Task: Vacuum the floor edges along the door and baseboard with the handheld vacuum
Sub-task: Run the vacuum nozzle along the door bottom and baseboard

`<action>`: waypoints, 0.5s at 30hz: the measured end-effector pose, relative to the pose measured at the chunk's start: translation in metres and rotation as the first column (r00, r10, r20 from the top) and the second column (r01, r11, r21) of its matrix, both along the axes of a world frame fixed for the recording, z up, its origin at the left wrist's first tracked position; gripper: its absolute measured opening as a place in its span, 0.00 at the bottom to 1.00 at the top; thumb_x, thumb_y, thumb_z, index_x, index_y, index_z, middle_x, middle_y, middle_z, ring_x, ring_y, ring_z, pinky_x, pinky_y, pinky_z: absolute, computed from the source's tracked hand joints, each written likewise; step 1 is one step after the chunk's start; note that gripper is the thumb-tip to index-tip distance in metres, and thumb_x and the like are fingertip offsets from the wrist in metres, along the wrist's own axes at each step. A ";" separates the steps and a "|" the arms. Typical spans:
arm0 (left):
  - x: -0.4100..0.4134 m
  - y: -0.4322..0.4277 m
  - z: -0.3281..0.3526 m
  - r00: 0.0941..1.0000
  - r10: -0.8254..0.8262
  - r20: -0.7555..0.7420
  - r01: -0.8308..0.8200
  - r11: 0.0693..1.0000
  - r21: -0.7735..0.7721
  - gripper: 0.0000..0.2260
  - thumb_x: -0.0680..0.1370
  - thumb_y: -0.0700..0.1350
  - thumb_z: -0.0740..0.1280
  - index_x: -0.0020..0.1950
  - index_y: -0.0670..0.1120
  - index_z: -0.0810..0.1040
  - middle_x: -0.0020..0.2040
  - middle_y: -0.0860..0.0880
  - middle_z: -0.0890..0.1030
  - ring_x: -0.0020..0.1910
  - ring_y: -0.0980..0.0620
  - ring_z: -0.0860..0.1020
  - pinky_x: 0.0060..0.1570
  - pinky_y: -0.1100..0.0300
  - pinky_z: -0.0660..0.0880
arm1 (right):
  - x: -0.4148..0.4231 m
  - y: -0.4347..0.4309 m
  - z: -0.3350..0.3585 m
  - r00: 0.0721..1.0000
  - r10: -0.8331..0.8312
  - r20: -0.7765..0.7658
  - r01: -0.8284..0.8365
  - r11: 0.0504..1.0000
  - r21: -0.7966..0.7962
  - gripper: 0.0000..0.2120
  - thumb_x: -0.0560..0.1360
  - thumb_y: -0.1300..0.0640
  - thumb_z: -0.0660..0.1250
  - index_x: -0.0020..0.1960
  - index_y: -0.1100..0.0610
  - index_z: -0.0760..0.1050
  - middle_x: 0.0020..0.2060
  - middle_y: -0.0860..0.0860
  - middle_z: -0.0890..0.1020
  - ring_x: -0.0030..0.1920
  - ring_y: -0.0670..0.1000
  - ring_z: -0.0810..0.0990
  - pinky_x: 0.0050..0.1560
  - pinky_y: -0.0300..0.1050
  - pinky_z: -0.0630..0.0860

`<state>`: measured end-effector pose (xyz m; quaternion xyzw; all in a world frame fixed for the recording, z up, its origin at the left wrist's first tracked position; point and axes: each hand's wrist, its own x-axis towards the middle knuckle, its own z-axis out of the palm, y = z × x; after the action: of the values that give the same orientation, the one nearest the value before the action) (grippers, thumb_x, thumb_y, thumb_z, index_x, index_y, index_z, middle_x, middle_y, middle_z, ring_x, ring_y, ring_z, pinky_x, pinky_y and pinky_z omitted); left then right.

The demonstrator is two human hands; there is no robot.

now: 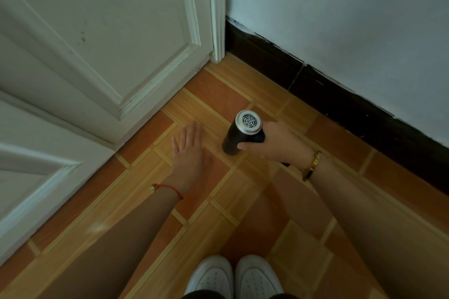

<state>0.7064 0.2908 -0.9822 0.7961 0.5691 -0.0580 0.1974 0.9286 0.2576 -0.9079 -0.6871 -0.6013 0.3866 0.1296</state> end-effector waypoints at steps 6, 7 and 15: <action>0.013 -0.002 0.004 1.000 0.008 0.026 -0.008 1.000 0.001 0.38 0.81 0.51 0.63 0.81 0.45 0.40 0.81 0.45 0.40 0.80 0.43 0.39 0.77 0.42 0.39 | 0.004 -0.016 -0.001 0.997 0.069 0.026 -0.067 0.996 -0.066 0.13 0.72 0.45 0.72 0.52 0.49 0.74 0.35 0.41 0.75 0.35 0.39 0.74 0.33 0.33 0.67; 0.016 -0.002 0.004 0.999 0.008 0.031 -0.008 1.000 0.002 0.39 0.80 0.52 0.64 0.81 0.46 0.40 0.81 0.45 0.40 0.80 0.43 0.39 0.77 0.42 0.40 | 0.007 -0.017 -0.003 0.999 0.028 0.030 -0.027 0.999 -0.043 0.14 0.72 0.45 0.72 0.52 0.49 0.75 0.34 0.41 0.75 0.35 0.39 0.74 0.32 0.32 0.67; 0.022 0.004 -0.004 0.999 -0.051 0.019 0.050 0.998 0.027 0.42 0.79 0.57 0.64 0.80 0.48 0.39 0.81 0.47 0.40 0.80 0.44 0.39 0.77 0.41 0.39 | 0.016 -0.010 -0.018 0.941 -0.304 0.146 0.262 0.932 0.250 0.26 0.70 0.39 0.71 0.61 0.54 0.75 0.50 0.49 0.84 0.47 0.49 0.82 0.39 0.41 0.77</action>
<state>0.7280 0.2952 -0.9858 0.8133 0.5476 -0.0477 0.1908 0.9448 0.2472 -0.9257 -0.7800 -0.5451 0.2280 0.2062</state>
